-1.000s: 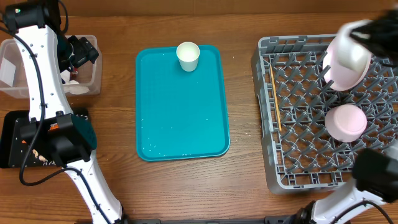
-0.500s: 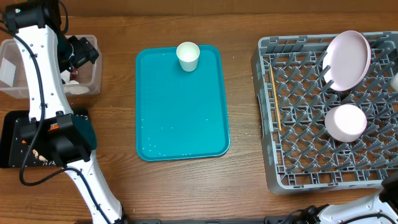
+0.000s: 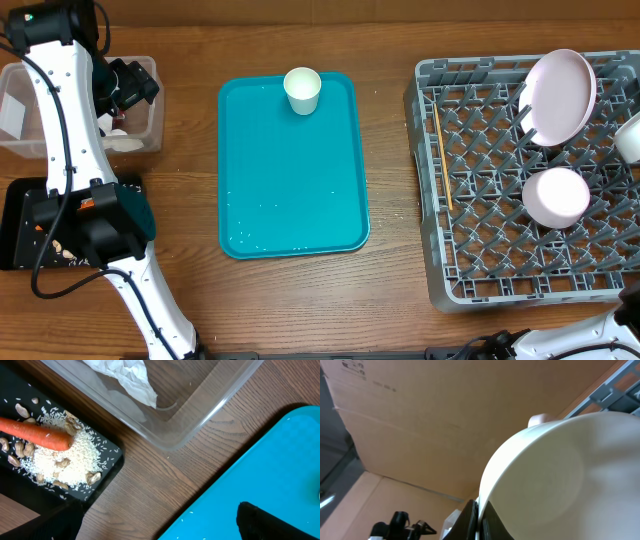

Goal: Sort waste into correct bins and load items into the dishwasher rack
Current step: 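Carry the white bowl right over the dish rack, then lower the bowl into the rack's right side and open the right gripper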

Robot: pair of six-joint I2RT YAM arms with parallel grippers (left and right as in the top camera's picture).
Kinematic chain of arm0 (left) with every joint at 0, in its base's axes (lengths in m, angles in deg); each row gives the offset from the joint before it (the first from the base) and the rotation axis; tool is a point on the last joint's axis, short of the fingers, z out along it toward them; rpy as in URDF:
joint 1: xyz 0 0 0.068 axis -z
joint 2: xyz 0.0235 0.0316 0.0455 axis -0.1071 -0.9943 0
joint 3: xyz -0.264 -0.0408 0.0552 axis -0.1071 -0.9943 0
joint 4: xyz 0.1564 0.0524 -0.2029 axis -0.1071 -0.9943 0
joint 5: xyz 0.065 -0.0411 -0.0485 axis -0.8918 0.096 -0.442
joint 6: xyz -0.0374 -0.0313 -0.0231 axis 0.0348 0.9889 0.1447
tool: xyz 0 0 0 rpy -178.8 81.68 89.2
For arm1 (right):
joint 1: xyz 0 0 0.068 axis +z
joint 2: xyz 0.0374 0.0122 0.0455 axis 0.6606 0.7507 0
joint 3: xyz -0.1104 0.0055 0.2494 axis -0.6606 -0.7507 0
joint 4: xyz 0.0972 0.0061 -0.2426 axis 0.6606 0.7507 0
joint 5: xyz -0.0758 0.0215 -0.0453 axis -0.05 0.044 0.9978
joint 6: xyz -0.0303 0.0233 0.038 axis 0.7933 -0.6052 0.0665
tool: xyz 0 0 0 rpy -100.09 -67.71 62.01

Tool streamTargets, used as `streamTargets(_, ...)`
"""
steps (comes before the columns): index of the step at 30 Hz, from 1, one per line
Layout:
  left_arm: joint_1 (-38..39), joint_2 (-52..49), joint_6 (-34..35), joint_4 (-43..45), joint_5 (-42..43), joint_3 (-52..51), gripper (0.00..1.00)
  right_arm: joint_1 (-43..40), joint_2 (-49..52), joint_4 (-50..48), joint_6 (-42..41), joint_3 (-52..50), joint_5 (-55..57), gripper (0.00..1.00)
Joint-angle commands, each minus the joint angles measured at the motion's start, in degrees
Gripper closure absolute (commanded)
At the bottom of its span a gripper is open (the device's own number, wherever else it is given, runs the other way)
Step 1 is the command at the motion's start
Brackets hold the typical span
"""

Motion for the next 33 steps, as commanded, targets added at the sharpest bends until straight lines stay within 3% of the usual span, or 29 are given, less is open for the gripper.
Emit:
streamTargets(1, 0.2, 1.1, -1.2, -0.2, -0.9, -0.2, 0.0, 0.2, -0.2, -2.0, 1.3, -0.9, 0.0, 0.96)
streamTargets(15, 0.2, 1.1, -1.3, -0.2, -0.5, -0.2, 0.0, 4.0, 0.0, -18.8, 1.3, -10.5, -0.9, 0.96)
streamTargets(20, 0.2, 1.1, -1.3, -0.2, -0.5, -0.2, 0.0, 4.6, 0.4, -21.1, 1.1, -10.5, 1.2, 0.96)
streamTargets(25, 0.2, 1.1, -1.3, -0.2, -0.5, -0.2, 0.0, 4.6, 1.6, -23.8, -4.3, -10.5, 7.8, 0.96)
streamTargets(33, 0.2, 1.1, -1.3, -0.2, -0.5, -0.2, 0.0, 4.7, 5.6, -26.5, -4.8, -10.5, 5.8, 0.96)
